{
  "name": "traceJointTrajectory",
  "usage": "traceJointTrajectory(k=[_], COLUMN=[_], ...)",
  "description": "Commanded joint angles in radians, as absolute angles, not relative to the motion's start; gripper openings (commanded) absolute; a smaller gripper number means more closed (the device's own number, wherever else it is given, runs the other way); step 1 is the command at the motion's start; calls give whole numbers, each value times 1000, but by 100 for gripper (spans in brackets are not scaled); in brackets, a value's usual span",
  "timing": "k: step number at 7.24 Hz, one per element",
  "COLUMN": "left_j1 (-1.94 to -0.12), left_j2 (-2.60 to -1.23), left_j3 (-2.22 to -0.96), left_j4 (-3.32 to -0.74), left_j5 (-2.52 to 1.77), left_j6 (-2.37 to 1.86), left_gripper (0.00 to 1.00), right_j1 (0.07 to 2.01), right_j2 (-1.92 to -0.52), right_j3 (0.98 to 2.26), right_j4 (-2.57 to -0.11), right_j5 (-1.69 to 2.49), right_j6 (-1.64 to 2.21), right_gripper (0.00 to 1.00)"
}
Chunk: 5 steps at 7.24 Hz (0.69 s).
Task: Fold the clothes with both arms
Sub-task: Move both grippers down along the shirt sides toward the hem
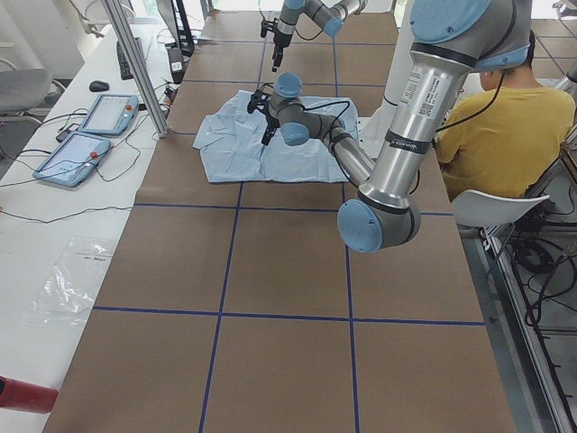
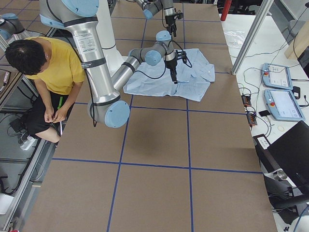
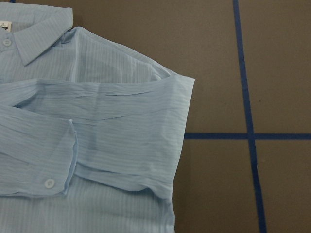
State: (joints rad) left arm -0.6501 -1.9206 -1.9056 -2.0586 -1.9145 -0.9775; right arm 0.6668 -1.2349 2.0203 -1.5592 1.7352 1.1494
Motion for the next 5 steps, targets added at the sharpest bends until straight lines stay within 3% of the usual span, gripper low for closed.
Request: traceJointTrajectory(k=[1,3,5], left_j1=[-496,-337,-192], left_j2=[-1777,-1694,-1658], left_j3=[-2038,-2080,-2077], left_j4=[-2054,-2054,-2052], left_j5=[-1794,-1679,-1554], left_j6=[-1136,-1318,-1451], left_gripper=[100,100,100], right_j1=[524,387,348], right_j2=[-1361,-1491,-1520], right_j3=[2080,2109,2146], right_j4=[-1371,-1278,-1278], right_j5=[1648,1515,1494], right_j6=[1433,1518,1529], right_gripper=[100,100,100])
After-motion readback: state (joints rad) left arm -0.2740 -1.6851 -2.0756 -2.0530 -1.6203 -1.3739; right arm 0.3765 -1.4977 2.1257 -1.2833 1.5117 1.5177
